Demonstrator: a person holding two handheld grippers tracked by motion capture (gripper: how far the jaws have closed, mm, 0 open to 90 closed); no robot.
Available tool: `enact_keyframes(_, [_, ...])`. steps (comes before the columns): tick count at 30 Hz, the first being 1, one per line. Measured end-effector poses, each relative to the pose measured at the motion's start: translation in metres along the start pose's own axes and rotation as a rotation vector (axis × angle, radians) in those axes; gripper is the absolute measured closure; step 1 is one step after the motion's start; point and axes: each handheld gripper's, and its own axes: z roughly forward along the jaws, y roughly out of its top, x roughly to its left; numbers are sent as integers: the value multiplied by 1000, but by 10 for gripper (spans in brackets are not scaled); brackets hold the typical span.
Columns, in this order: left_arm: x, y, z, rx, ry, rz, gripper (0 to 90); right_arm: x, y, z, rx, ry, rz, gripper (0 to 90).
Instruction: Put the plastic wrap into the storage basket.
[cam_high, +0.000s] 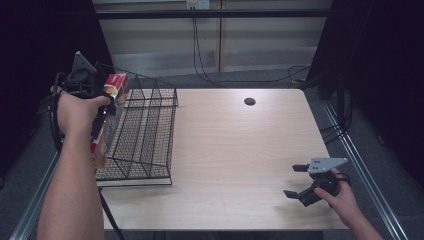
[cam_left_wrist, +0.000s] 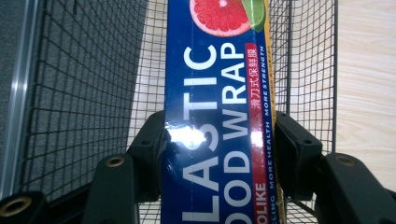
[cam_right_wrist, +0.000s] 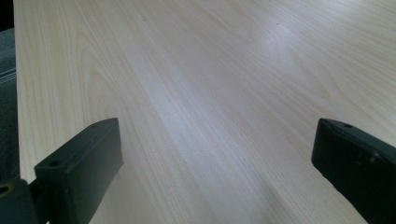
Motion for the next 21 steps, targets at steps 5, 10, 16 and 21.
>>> enact_keyframes(5, [2,-1,2,0,13,-8,443,0,0,0,-2,1,0,16])
enact_keyframes(10, [0,-3,9,10,12,-27,443,0,0,0,-1,0,-1,16])
enact_keyframes(16, [2,-4,12,17,10,-30,441,1,0,1,1,1,-1,16])
enact_keyframes(21, [3,-6,15,26,13,-38,439,1,0,1,2,1,-1,16])
